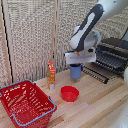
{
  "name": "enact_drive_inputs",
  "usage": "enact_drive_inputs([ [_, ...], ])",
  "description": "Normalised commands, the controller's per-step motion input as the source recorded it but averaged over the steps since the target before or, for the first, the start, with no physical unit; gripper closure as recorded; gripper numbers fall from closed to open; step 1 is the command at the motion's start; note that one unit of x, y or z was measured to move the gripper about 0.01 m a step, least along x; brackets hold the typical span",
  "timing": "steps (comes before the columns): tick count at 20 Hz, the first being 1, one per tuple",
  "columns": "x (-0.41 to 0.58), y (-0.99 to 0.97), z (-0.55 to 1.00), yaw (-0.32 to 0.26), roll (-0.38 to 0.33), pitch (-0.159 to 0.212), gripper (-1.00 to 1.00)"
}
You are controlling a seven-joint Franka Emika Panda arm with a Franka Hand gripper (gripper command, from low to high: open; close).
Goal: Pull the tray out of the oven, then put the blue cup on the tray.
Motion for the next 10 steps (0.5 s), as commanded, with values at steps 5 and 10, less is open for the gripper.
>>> enact_drive_inputs([
  [5, 0.242, -0.22, 0.89, -0.215, 0.0, 0.0, 1.0],
  [10, 0.24, -0.24, 0.61, -0.225, -0.003, -0.053, 1.0],
])
